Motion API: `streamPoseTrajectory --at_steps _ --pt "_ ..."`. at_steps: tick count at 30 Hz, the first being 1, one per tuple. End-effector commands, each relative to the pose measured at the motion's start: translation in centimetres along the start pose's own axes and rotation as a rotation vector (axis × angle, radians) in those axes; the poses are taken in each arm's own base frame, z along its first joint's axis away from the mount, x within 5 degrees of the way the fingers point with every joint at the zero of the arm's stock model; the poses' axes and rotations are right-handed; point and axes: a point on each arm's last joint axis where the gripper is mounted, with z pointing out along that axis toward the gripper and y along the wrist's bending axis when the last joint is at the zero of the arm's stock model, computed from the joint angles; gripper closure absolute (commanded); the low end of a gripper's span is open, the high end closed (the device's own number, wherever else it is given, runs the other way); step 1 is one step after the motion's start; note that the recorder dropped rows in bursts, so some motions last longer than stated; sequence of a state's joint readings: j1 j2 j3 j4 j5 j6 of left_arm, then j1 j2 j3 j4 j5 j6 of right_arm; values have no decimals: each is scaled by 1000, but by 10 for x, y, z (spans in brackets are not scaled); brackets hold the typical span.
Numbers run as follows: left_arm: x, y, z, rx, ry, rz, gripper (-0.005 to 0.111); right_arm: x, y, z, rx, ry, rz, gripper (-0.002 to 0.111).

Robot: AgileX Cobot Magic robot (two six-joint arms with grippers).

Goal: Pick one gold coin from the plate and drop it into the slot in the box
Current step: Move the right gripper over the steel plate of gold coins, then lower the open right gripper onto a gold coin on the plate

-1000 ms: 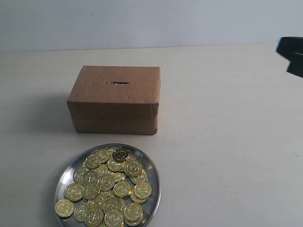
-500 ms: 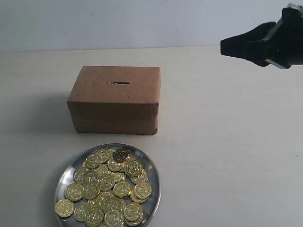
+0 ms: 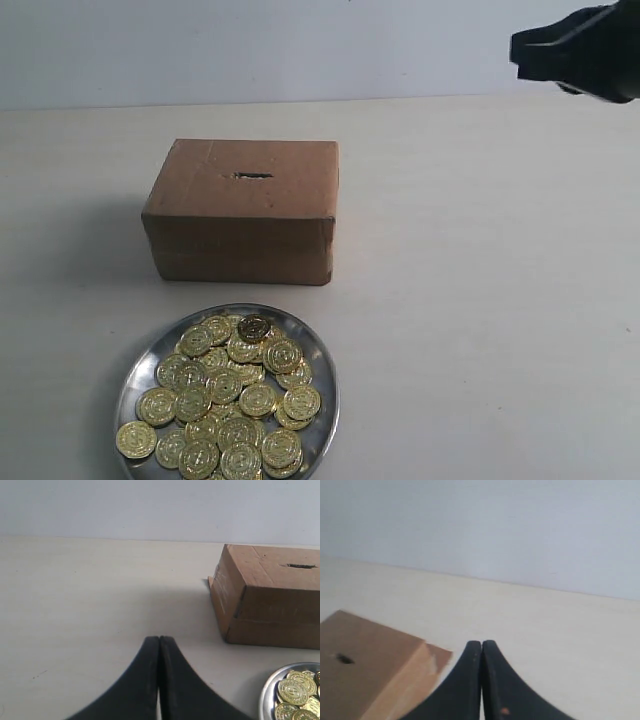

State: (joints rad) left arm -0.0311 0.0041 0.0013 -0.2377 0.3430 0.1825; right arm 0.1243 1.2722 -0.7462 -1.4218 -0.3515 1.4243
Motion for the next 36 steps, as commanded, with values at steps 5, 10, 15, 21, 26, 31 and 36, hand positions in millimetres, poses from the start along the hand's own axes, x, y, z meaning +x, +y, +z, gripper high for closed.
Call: streamPoseTrajectory --at_steps 5,10,15,21,26,31,36 --pt "-1 0 0 -1 -11 -13 107 26 48 9 71 143 -267 108" --pt "-1 0 0 -1 -11 -13 107 57 89 24 -88 313 -372 108" --pt "-1 0 0 -1 -11 -13 107 85 125 36 -254 450 -507 108" --pt "-1 0 0 -1 -11 -13 107 95 176 67 -407 721 -568 108" --pt "-1 0 0 -1 -11 -13 107 122 204 80 -472 837 -585 108" --pt "-1 0 0 -1 -11 -13 107 134 212 74 -507 933 -614 108" --pt "-1 0 0 -1 -11 -13 107 140 219 71 -532 999 -482 107"
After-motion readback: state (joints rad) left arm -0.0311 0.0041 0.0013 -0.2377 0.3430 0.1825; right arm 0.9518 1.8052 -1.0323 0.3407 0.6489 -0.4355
